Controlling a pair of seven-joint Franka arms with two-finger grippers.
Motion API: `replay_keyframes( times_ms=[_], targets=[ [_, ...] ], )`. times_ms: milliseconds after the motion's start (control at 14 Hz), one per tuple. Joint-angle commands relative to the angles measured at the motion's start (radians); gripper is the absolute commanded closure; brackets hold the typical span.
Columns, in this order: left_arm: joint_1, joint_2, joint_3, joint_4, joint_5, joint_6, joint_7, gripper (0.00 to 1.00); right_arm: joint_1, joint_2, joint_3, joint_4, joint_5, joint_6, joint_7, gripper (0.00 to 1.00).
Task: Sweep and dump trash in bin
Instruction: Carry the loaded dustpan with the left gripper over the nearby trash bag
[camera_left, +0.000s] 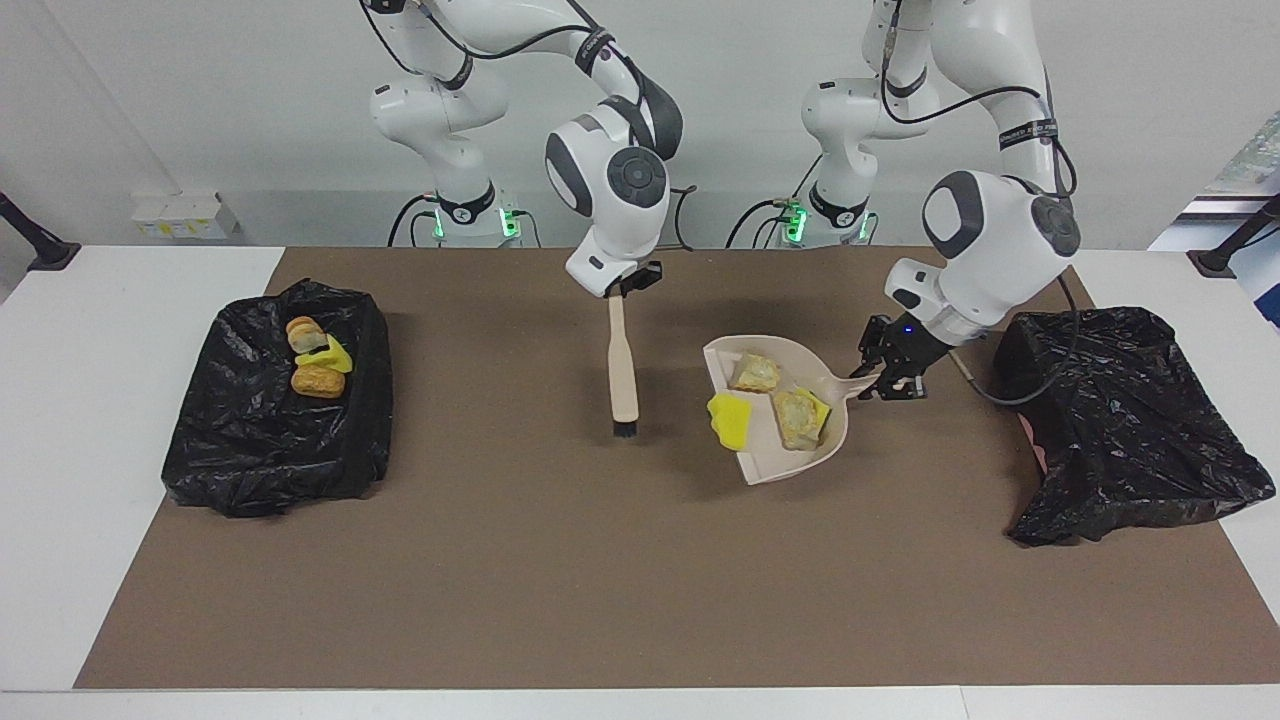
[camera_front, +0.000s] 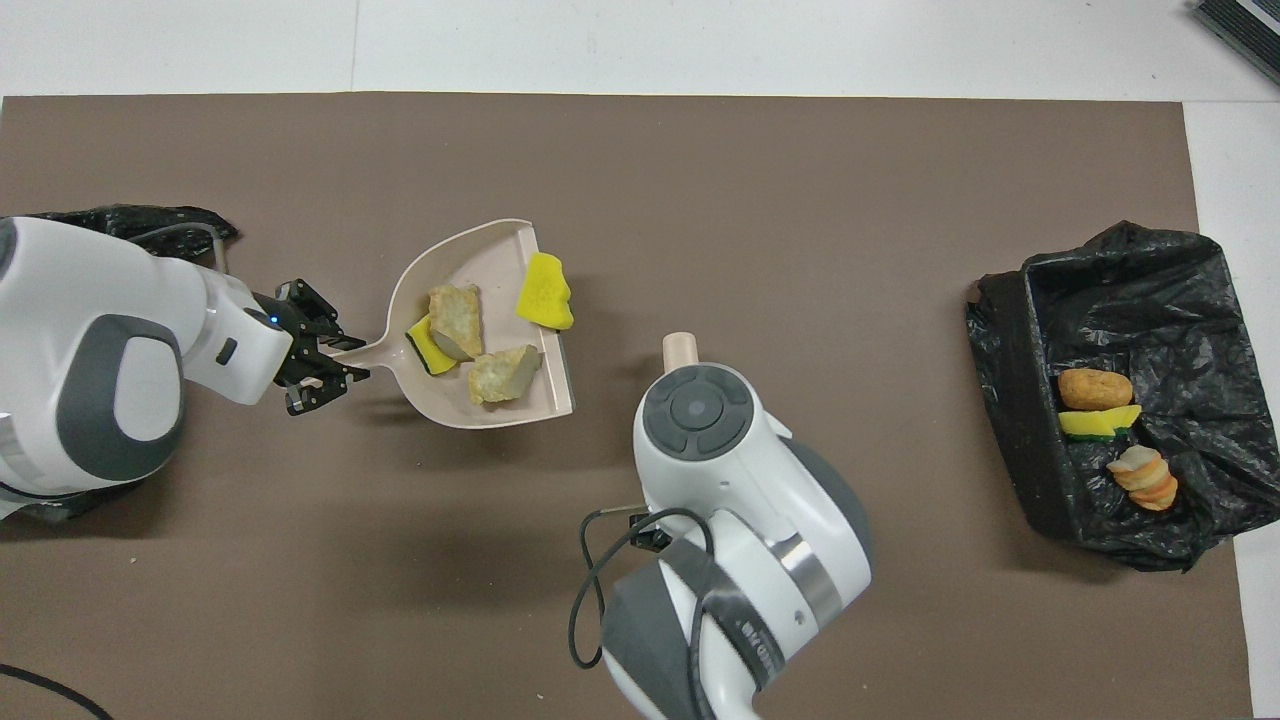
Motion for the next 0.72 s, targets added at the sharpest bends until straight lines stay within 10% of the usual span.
replay_keyframes(
  times_ms=[0, 645],
  targets=[
    [0.054, -0.018, -0.008, 0.07, -0.062, -0.068, 0.046, 1.0, 0.078, -0.108, 0.0, -0.125, 0.07, 0.083, 0.083, 1.0],
    [0.287, 0.054, -0.007, 0.262, 0.103, -0.286, 0.251, 1.0, 0.261, -0.088, 0.002, -0.22, 0.166, 0.229, 0.269, 1.0]
  ],
)
